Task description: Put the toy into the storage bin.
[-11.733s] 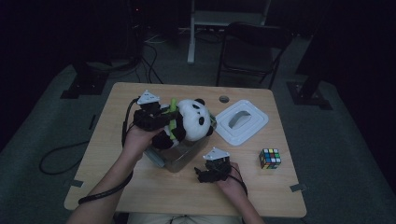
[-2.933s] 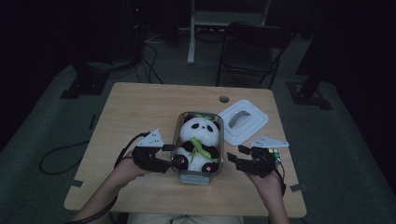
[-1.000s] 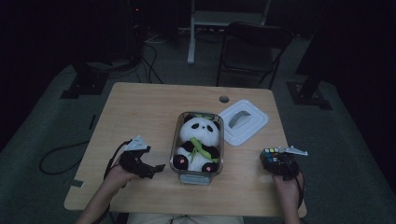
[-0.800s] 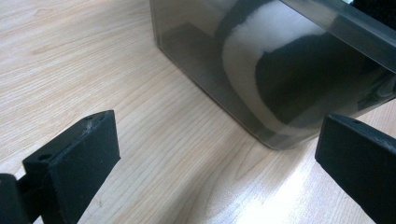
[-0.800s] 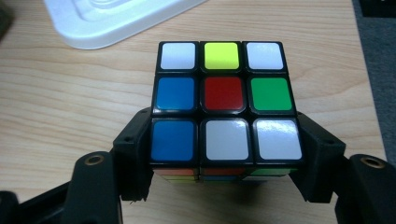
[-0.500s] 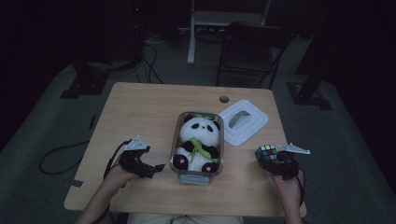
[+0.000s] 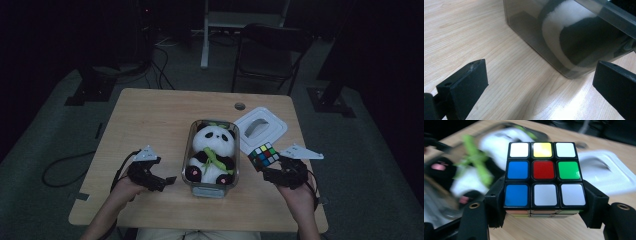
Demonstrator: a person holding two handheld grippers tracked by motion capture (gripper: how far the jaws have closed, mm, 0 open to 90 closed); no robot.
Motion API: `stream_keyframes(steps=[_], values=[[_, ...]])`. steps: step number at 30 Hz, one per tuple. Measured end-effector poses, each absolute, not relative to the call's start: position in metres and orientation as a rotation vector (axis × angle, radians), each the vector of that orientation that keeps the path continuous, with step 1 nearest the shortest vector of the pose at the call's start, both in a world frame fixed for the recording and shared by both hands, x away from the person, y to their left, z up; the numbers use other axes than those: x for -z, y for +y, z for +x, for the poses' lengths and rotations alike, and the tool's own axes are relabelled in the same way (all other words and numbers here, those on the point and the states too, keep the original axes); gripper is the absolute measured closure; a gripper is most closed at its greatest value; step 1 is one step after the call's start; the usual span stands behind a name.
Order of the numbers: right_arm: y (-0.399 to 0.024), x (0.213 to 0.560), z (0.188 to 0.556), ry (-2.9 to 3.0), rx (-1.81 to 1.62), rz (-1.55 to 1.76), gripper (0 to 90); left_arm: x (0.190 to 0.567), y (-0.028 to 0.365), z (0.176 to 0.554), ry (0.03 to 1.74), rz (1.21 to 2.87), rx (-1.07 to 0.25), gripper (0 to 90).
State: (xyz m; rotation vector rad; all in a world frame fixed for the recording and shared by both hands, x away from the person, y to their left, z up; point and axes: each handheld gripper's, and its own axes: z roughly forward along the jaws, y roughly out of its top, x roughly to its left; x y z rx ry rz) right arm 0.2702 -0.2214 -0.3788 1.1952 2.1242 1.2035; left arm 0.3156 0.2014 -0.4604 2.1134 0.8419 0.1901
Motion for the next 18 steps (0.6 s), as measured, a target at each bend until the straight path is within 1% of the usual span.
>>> stream_keyframes(steps=[8, 18], values=[[-0.176, 0.368, 0.279, 2.294, -1.312, 0.963, 33.9, 0.458, 0.204, 0.315, 0.844, 2.107, -0.190, 0.5], [-0.132, 0.385, 0.287, 2.532, -1.286, 0.796, 33.8, 0.455, 0.204, 0.313, 0.839, 2.148, -0.168, 1.3]])
